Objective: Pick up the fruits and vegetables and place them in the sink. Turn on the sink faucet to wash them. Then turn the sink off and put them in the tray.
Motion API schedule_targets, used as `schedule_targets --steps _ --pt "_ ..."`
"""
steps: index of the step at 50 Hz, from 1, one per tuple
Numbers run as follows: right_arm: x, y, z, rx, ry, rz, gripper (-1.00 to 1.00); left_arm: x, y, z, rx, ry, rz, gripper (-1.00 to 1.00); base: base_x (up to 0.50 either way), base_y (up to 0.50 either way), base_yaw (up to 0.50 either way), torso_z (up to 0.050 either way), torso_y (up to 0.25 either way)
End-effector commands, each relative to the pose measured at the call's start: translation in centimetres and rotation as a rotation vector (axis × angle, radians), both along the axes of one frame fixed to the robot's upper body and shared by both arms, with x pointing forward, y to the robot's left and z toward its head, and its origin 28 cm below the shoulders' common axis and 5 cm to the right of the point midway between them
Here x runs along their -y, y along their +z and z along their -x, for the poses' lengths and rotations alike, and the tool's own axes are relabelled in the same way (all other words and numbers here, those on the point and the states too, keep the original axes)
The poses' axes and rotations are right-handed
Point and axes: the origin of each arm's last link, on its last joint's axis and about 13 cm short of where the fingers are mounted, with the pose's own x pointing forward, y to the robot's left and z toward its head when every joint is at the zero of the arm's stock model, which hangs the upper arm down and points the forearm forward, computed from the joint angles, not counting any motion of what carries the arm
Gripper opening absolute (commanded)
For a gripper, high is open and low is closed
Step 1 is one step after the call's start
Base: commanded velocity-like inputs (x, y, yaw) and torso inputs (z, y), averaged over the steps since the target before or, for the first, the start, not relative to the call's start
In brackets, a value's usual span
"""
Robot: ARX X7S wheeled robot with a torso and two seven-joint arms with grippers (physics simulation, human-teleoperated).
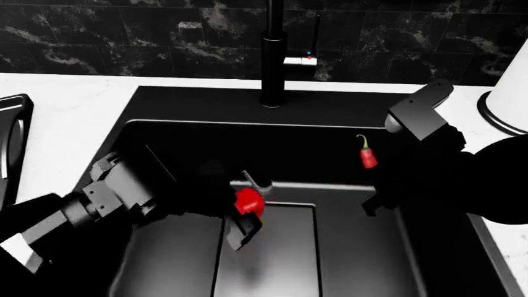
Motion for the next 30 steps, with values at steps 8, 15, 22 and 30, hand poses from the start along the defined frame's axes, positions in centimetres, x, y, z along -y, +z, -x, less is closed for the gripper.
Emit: schedule_targets --steps 8,15,22,30 --pt "0.3 0.9 0.3 -0.001 -0.018 0.043 -1.0 -2.4 7.5 4.1 0.293 0.054 0.018 -1.0 0.0 0.0 0.0 0.0 0.25" --pt "0.5 1.3 0.2 0.004 -0.024 0.05 -1.0 -3.0 9.1 4.7 0.344 0.07 0.027 -1.0 0.0 0.0 0.0 0.0 0.25" --pt "0.5 1.6 0.2 0.015 -0.025 0.055 -1.0 -4.0 10.4 4.9 0.395 0.135 0.058 -1.0 0.0 0.0 0.0 0.0 0.25" --pt "0.5 2.1 0.0 0.037 -0.027 0.061 -1.0 -5.0 12.4 5.1 0.468 0.21 0.109 -1.0 0.0 0.0 0.0 0.0 0.25"
